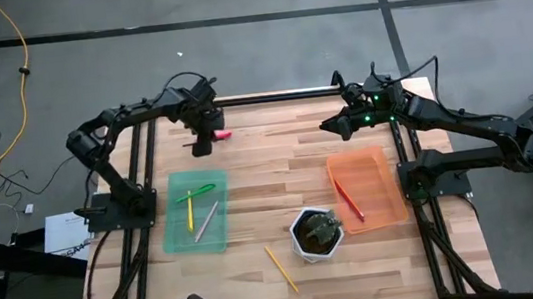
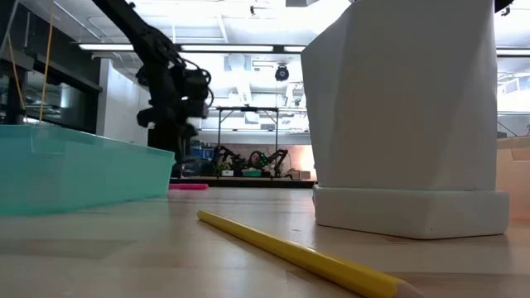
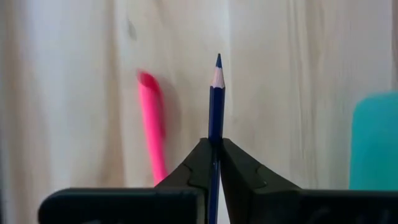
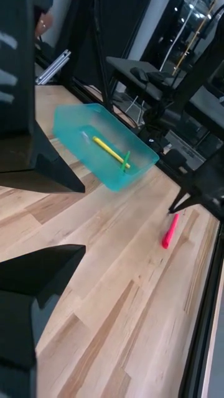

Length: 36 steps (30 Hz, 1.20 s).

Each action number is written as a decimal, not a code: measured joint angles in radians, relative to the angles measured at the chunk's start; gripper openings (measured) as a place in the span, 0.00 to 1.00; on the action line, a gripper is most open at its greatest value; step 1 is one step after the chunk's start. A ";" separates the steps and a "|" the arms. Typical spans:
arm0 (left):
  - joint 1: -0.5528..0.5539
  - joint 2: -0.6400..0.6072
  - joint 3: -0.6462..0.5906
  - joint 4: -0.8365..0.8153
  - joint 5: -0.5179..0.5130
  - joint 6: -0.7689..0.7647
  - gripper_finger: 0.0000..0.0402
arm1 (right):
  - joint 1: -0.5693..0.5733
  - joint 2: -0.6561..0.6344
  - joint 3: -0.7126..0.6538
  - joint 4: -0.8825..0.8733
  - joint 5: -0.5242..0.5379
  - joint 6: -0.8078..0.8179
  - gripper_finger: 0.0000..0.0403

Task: Sort pens & pencils
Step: Put the blue pencil into the orange bin

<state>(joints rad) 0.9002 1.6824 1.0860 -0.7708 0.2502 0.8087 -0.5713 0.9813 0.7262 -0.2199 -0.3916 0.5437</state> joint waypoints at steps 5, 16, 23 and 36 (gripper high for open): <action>-0.035 -0.041 0.034 0.043 0.029 -0.056 0.04 | 0.000 0.000 0.000 0.012 0.000 -0.007 0.33; -0.166 -0.042 0.345 0.161 0.091 -0.176 0.04 | 0.000 0.000 0.000 0.086 -0.024 -0.026 0.33; -0.209 -0.043 0.483 0.234 0.125 -0.269 0.04 | 0.002 0.000 0.000 0.209 -0.055 -0.026 0.33; -0.278 -0.043 0.500 0.542 0.248 -0.544 0.04 | 0.002 0.000 0.000 0.370 -0.100 -0.029 0.33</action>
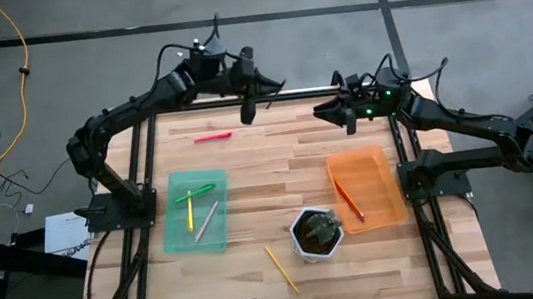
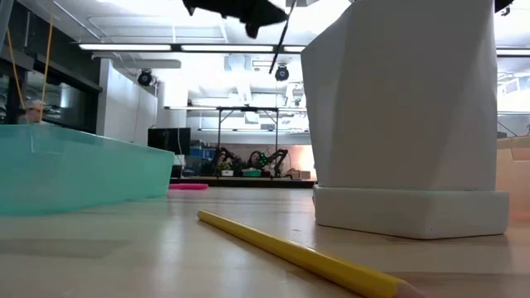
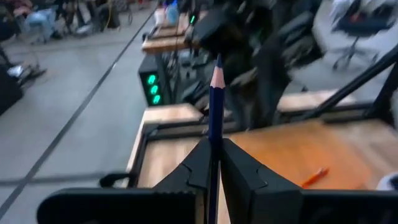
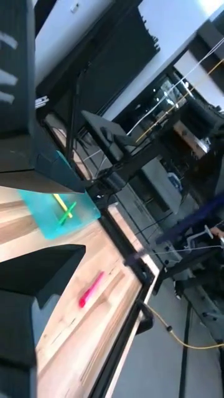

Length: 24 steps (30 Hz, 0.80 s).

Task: Sort pens & pencils
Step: Put the blue pencil into the orange bin

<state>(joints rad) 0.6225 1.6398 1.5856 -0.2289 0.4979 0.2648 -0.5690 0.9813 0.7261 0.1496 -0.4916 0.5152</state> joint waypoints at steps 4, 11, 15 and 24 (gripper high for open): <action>-0.025 0.000 0.000 0.100 0.042 -0.098 0.04 | 0.000 0.000 0.000 0.041 -0.017 0.009 0.33; -0.036 0.000 0.000 0.277 0.092 -0.281 0.04 | 0.000 0.000 0.000 0.212 -0.042 0.063 0.33; -0.036 0.000 0.000 0.329 0.101 -0.354 0.04 | 0.000 0.000 0.000 0.248 -0.043 0.069 0.33; -0.048 0.007 0.000 0.389 0.115 -0.451 0.04 | 0.000 0.000 0.000 0.312 -0.091 0.113 0.33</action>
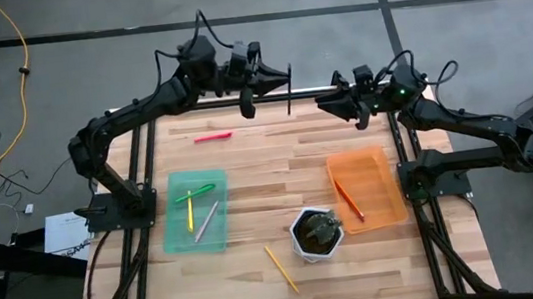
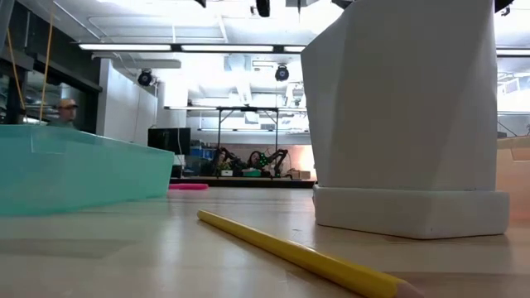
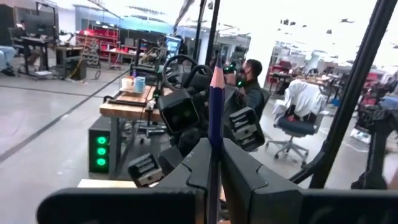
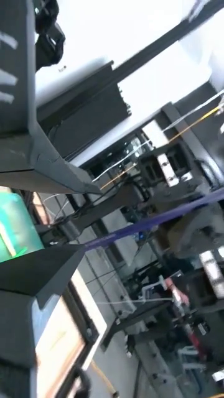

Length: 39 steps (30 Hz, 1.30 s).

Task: Sort pens & pencils
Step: Put the blue pencil into the orange bin

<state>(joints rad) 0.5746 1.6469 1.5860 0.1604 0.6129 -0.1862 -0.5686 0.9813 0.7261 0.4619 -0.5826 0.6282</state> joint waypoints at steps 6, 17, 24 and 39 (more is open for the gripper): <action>-0.028 0.015 0.000 0.031 -0.005 -0.032 0.04 | 0.000 0.000 0.000 0.036 0.000 0.003 0.33; -0.052 0.025 0.000 0.036 -0.062 -0.030 0.04 | 0.025 0.044 0.000 0.060 -0.041 0.037 0.33; -0.060 0.036 0.000 0.033 -0.069 -0.030 0.04 | 0.054 0.093 0.000 0.092 -0.041 0.045 0.33; -0.078 0.043 0.000 0.062 -0.072 -0.036 0.04 | 0.057 0.194 0.172 -0.099 -0.100 -0.128 0.33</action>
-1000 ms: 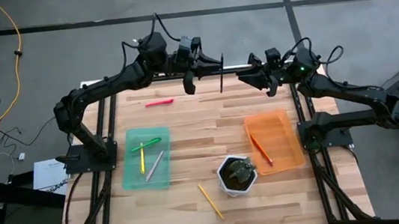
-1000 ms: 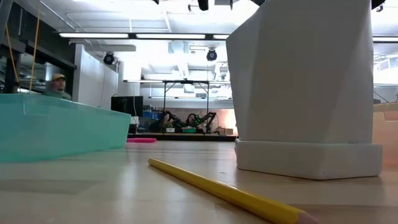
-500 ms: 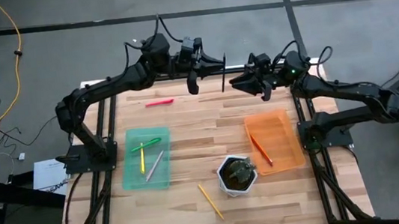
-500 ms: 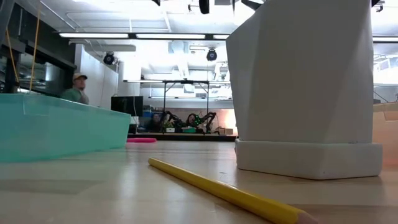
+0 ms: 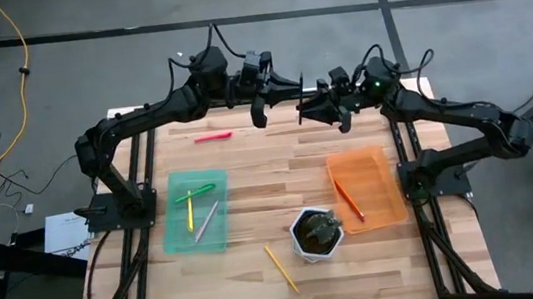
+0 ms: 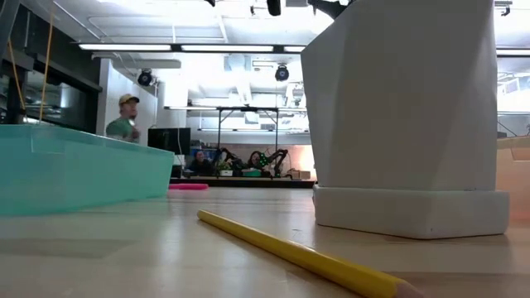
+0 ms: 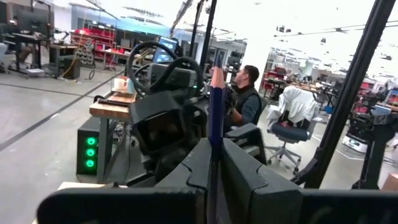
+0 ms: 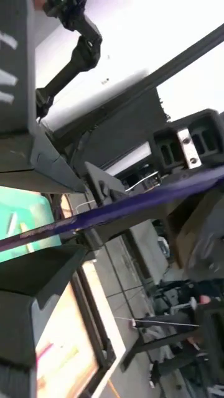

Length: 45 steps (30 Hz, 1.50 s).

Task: Sort pens & pencils
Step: Put the blue pencil into the orange bin

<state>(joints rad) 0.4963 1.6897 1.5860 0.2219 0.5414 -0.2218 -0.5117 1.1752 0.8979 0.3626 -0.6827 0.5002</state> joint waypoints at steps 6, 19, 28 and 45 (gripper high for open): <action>0.001 0.000 0.000 0.000 0.006 0.003 0.04 | 0.002 0.003 0.018 0.000 -0.003 -0.012 0.33; 0.001 0.000 0.000 0.001 0.011 0.006 0.04 | 0.001 0.003 0.018 -0.015 0.019 -0.025 0.27; 0.001 0.000 0.000 0.001 0.014 0.005 0.04 | 0.001 0.003 0.018 -0.024 0.019 -0.045 0.08; 0.002 0.000 0.000 0.000 0.020 0.019 0.06 | 0.002 0.002 0.018 -0.023 0.020 -0.065 0.01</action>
<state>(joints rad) 0.4981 1.6894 1.5856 0.2217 0.5610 -0.2032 -0.5098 1.1774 0.9161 0.3396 -0.6628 0.4355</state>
